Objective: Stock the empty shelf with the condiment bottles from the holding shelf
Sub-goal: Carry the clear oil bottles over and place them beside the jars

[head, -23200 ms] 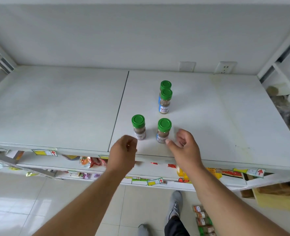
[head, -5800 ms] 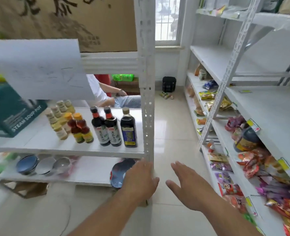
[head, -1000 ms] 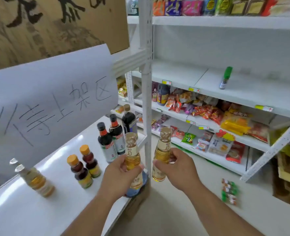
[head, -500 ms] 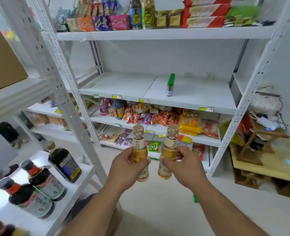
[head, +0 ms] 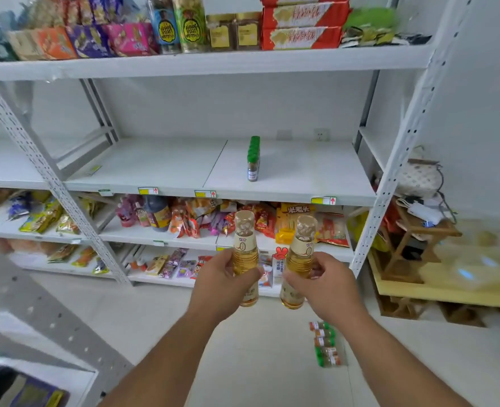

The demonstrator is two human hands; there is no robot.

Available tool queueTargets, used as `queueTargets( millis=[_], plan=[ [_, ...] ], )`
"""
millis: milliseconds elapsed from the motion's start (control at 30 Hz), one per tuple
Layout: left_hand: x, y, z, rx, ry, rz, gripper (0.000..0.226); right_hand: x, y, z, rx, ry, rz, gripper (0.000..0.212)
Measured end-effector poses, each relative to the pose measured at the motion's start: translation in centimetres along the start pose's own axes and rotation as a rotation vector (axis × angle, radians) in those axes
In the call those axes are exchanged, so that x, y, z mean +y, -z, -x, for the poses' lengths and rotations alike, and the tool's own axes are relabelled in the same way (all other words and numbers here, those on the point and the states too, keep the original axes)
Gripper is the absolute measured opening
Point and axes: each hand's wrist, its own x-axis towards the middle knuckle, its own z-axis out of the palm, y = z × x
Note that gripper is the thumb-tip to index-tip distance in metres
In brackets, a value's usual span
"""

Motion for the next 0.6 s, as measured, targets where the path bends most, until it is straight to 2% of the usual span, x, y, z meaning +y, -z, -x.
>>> queueTargets(
  millis=[233, 467, 600],
  plan=[
    [-0.7, 1.0, -9.5, -0.063, -0.038, -0.008, 0.026, -1.9, -2.0, -7.2, 0.083, -0.012, 0.014, 0.018],
    [-0.9, -0.6, -17.6, -0.101, -0.026, -0.049, 0.041, -1.5, -2.4, -14.5, 0.112, -0.056, 0.020, 0.020],
    [-0.3, -2.7, -23.1, -0.120, -0.030, -0.060, 0.034, -0.3, -2.1, -20.3, 0.099, -0.066, 0.023, 0.018]
  ],
)
